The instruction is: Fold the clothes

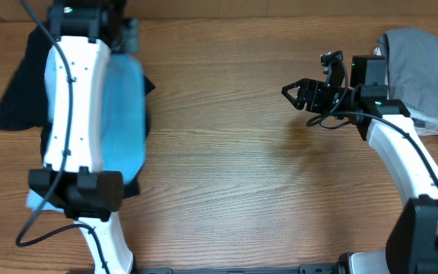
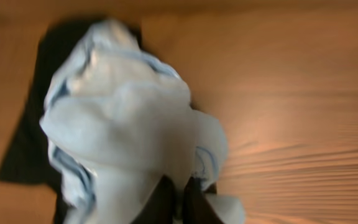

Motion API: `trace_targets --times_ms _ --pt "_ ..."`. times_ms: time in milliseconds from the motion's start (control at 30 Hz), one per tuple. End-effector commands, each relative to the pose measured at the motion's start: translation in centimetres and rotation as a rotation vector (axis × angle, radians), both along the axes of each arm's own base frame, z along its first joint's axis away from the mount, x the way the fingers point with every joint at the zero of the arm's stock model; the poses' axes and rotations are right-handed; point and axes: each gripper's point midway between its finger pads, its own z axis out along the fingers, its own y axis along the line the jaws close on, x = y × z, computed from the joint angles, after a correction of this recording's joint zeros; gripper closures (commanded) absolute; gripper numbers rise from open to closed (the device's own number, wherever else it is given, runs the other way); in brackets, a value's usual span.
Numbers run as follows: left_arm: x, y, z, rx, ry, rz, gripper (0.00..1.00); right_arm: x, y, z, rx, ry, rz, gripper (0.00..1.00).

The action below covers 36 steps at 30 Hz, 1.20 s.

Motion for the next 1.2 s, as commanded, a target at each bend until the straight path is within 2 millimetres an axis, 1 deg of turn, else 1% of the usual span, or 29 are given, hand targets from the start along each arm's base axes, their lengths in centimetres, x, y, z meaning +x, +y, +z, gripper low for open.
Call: trace_targets --times_ms 0,67,167,200,267,333,367,433,467,500,533,633,733,767,933,1000,1067,1100,1167 --pt "-0.1 -5.6 6.7 -0.059 -0.185 -0.122 0.85 -1.1 -0.8 4.9 0.02 -0.104 -0.006 0.28" --pt "-0.3 -6.9 8.4 -0.068 -0.233 -0.149 0.82 -1.7 -1.6 6.0 0.018 -0.115 -0.026 0.28" --pt "-0.5 -8.2 9.9 -0.09 -0.279 -0.179 0.81 -2.5 -2.8 7.3 0.016 -0.131 -0.059 0.28" --pt "-0.4 -8.8 10.2 -0.106 -0.293 -0.196 0.76 -2.7 -3.1 7.7 0.015 -0.136 -0.068 0.28" --pt "-0.3 -9.9 10.7 -0.144 -0.31 -0.233 0.73 -3.2 -3.7 8.4 0.013 -0.149 -0.084 0.28" --pt "-0.3 -11.3 11.0 -0.196 -0.319 -0.284 0.67 -3.5 -4.1 8.8 0.012 -0.152 -0.095 0.28" --pt "-0.4 -11.7 11.0 -0.211 -0.316 -0.298 0.62 -3.7 -4.2 8.9 0.011 -0.149 -0.098 0.28" --pt "-0.7 -11.6 10.6 -0.207 -0.295 -0.294 0.54 -4.0 -4.2 8.5 0.009 -0.129 -0.095 0.28" --pt "-1.1 -10.4 9.7 -0.168 -0.256 -0.256 0.42 -4.4 -3.9 7.8 -0.008 -0.107 -0.083 0.28" --pt "-1.3 -9.3 9.2 -0.139 -0.232 -0.221 0.37 -4.5 -3.6 7.5 -0.016 -0.098 -0.072 0.28" --pt "-1.6 -8.2 8.7 -0.117 -0.214 -0.178 0.33 -4.6 -3.3 7.2 -0.028 -0.09 -0.063 0.28" --pt "-2.2 -4.4 7.7 -0.095 -0.162 -0.026 0.28 -4.4 -1.0 6.1 -0.082 -0.091 -0.008 0.28" --pt "-2.5 -1.5 6.9 -0.162 -0.121 0.046 0.26 -3.7 2.6 5.1 -0.125 -0.121 0.064 0.28" --pt "-2.5 -0.7 6.6 -0.193 -0.109 0.055 0.26 -3.4 4.2 4.7 -0.131 -0.137 0.094 0.28" --pt "-2.8 4.3 4.5 -0.296 -0.045 0.148 0.26 -1.8 11.1 3.3 -0.097 -0.207 0.182 0.28" --pt "-3.1 6.2 3.3 -0.315 -0.011 0.191 0.26 -1.4 13.8 2.7 -0.069 -0.234 0.22 0.28" --pt "-3.5 7.8 1.6 -0.316 0.033 0.233 0.27 -1.1 16.0 2.1 -0.058 -0.25 0.252 0.28" --pt "-3.6 8.3 0.7 -0.313 0.061 0.242 0.28 -0.9 16.7 1.7 -0.057 -0.246 0.252 0.28" --pt "-3.8 8.6 -1.3 -0.301 0.116 0.23 0.29 -0.5 17.8 0.9 -0.066 -0.242 0.26 0.28"
